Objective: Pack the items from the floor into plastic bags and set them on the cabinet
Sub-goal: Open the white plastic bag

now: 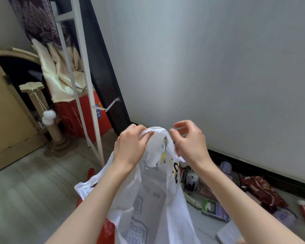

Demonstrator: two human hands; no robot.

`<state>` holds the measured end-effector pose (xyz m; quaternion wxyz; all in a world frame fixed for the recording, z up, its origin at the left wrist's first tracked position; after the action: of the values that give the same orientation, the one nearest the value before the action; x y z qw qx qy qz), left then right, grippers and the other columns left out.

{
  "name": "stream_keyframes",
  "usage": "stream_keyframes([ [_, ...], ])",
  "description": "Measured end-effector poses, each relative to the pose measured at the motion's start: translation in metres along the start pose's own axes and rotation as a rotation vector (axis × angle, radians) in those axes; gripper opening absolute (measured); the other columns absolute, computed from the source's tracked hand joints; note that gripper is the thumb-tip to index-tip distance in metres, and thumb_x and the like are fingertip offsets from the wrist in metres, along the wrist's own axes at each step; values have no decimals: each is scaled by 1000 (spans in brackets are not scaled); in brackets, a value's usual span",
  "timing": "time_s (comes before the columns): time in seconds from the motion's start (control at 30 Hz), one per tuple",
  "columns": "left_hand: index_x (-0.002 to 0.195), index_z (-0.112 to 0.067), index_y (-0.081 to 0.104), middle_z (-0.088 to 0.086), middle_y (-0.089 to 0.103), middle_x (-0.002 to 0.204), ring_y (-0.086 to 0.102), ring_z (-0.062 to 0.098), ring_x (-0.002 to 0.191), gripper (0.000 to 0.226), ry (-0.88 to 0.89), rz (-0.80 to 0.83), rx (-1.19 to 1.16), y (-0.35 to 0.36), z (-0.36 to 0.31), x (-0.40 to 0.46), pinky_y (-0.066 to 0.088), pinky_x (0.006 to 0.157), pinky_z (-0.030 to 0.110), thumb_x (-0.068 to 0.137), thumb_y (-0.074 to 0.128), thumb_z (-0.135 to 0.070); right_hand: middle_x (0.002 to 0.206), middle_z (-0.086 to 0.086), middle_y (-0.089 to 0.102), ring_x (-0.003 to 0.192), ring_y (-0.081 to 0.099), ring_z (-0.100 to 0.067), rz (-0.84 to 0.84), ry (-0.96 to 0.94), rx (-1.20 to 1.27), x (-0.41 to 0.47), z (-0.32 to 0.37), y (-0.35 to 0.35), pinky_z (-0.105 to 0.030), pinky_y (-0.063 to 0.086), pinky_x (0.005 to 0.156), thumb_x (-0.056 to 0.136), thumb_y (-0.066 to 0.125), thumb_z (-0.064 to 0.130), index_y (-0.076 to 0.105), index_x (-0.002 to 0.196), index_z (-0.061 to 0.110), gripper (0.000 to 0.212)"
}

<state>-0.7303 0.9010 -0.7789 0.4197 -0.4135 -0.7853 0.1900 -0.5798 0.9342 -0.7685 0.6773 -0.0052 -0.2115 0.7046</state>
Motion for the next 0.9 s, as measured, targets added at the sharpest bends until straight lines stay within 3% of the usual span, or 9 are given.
stream_keyframes([
  [0.03,91,-10,68,8,67,90,60,26,87,25,-4,-14,-39,-2,-1,1,44,75,35,88,58,-32,88,-3,59,57,57,-9,80,75,78,-7,1,7,-26,52,58,85,60,15,52,101,14,17],
  [0.1,86,-8,66,9,67,79,58,25,77,24,-13,-8,-107,-6,-3,0,39,67,29,89,57,-29,105,-5,55,83,61,-15,160,102,14,-13,-8,16,-31,54,79,85,61,15,48,115,15,33],
  [0.17,82,-9,65,7,65,71,56,21,70,23,-6,37,-160,-10,-6,-2,36,60,21,91,55,-27,119,-6,46,109,50,-17,135,-5,-157,-11,-18,19,-22,37,94,84,61,14,45,127,14,46],
  [0.27,80,-11,65,3,64,73,55,13,71,20,27,150,-294,-16,-12,-4,37,62,16,92,54,-23,124,-11,42,119,38,-24,2,-195,-341,-5,-24,16,-13,24,91,84,61,10,47,130,9,49],
  [0.43,79,-15,64,-2,62,74,58,12,73,21,108,233,-412,-25,-9,-3,46,68,23,88,51,-31,102,-13,58,97,51,-26,-89,-304,-335,9,-26,8,-14,28,75,85,56,3,69,91,3,14],
  [0.57,87,-17,64,-3,65,79,60,15,78,21,27,100,-225,-29,20,8,54,73,45,91,51,-34,62,5,53,60,47,-5,3,-108,-115,19,-29,-7,-14,34,55,91,47,7,59,73,12,23],
  [0.7,95,-22,64,1,66,95,56,23,93,14,-21,-44,138,-30,42,8,39,89,36,92,50,-20,51,4,28,42,28,-4,80,-58,-30,21,-28,-7,-19,23,46,93,47,11,42,58,7,35],
  [0.8,114,-20,56,-3,60,113,53,17,106,30,242,-64,105,-26,27,1,33,91,31,86,47,-22,57,4,27,46,26,-3,171,-34,13,18,-27,-2,-20,22,48,96,42,13,34,60,14,37],
  [0.9,126,-17,42,-2,53,122,50,9,113,47,549,187,-104,-8,2,-11,39,98,23,85,54,-35,67,-6,37,63,36,-12,251,5,129,14,-25,1,-28,30,60,98,39,17,46,70,-2,34],
])
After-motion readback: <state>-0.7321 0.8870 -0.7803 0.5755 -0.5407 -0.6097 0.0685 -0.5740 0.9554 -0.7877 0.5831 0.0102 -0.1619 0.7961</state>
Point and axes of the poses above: each hand's wrist, its own x-axis towards the middle knuckle, its own y-axis out of the palm, z = x × y, the point moved 1 cm from there along x, towards the middle knuckle
